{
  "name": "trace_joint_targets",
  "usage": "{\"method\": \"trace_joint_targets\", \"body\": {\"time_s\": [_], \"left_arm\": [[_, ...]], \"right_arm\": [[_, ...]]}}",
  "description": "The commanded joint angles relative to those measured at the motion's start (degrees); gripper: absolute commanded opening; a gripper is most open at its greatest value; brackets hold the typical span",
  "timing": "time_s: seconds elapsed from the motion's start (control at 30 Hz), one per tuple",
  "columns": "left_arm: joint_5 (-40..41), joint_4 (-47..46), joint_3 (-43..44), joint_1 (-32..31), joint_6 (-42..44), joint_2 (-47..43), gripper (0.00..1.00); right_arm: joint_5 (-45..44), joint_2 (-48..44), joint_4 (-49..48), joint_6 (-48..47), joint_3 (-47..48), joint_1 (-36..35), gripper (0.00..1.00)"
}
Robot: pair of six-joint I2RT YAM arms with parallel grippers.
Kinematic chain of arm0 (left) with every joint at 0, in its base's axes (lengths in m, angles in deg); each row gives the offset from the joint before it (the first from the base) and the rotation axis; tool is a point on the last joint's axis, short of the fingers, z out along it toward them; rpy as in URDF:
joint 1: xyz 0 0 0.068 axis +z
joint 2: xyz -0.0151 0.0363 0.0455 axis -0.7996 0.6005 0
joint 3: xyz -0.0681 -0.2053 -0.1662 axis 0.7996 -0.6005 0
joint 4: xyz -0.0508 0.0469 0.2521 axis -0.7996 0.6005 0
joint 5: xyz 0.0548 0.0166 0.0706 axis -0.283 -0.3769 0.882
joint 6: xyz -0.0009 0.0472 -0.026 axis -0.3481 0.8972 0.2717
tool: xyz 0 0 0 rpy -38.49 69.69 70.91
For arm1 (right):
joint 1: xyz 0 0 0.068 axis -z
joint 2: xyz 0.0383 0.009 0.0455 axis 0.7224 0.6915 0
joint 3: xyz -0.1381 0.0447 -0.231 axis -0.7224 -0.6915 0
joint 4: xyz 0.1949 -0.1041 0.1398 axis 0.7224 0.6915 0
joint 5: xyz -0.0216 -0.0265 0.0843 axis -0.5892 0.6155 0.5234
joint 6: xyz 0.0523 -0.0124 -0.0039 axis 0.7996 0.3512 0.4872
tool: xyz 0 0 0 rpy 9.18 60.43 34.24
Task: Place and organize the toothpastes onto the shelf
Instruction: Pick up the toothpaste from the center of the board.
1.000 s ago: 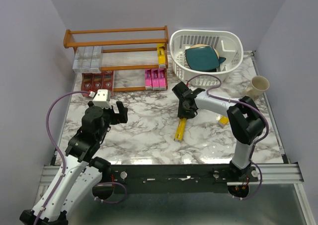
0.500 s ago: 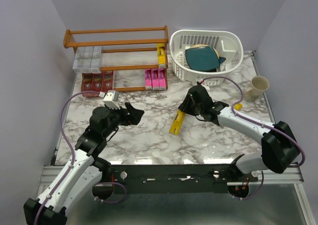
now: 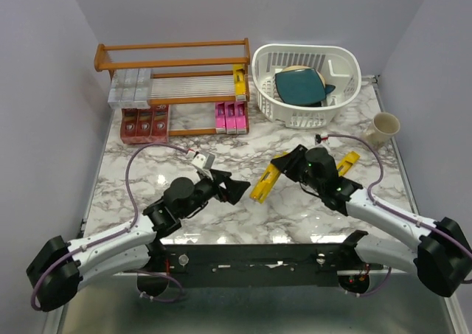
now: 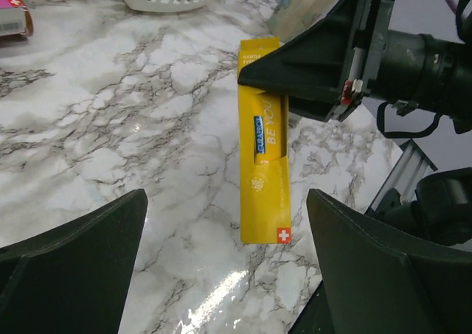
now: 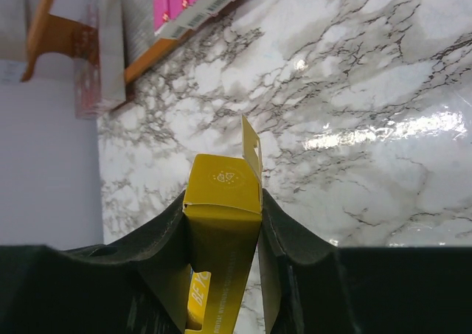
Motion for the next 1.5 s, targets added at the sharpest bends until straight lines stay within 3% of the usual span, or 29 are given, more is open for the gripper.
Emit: {"method": "trace_joint_targets", "body": {"time_s": [0.0,0.37,0.73,1.2,1.47], "left_arm": [[7.4,-15.3,-1.6,-4.6,3.9,6.1,0.99],[7.8,-30.6,-1.1,-14.4,11.7,17.7,0.99],[10.8,-36.0,0.5,-18.1,9.8,25.9,0.98],[11.6,-54.3,-0.9,-19.2,7.4,35.6,0.81],[11.8,-58.6,-1.4,-19.3,7.0,39.3,0.73]], "right_arm": [[-3.2,-8.5,-5.0,4.6,-5.5,0.6,0.24],[-9.7,-21.0,-1.3,5.3,-10.1,1.2,0.24],[-9.4,-23.6,-1.0,5.7,-10.6,1.2,0.24],[-7.8,-24.7,-1.6,6.7,-11.5,1.2,0.24],[-7.1,-25.6,-1.8,6.9,-11.7,1.2,0.24]]}}
